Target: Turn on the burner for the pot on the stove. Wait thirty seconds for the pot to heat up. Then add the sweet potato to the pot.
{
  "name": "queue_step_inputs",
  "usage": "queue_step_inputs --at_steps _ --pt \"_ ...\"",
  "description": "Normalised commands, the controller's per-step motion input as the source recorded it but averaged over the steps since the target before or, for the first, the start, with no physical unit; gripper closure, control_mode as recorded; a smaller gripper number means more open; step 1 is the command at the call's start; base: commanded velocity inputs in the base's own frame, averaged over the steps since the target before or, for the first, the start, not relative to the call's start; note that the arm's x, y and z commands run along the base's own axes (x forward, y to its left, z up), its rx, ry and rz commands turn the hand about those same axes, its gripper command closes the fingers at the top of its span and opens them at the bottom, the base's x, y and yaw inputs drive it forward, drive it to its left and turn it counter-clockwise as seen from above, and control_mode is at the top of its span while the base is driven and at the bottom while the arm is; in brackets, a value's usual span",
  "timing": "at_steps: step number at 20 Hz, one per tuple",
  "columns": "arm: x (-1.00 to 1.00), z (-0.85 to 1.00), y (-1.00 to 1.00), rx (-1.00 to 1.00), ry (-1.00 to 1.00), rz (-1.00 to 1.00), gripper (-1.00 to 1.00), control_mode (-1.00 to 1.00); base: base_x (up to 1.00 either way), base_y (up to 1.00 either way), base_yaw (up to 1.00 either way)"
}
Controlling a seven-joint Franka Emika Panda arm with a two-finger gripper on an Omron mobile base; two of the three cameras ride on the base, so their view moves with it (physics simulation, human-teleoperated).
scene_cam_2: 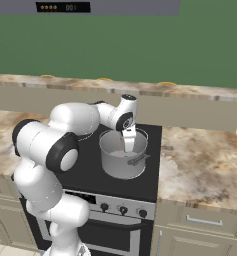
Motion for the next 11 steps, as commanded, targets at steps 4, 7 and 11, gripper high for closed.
queue_step_inputs --at_steps 4,7,11 --pt "0.0 0.0 0.0 0.0 0.0 0.0 -1.0 -1.0 0.0 0.0 0.0" --pt "0.0 0.0 0.0 0.0 0.0 0.0 -1.0 -1.0 0.0 0.0 0.0" --pt "0.0 0.0 0.0 0.0 0.0 0.0 -1.0 -1.0 0.0 0.0 0.0"
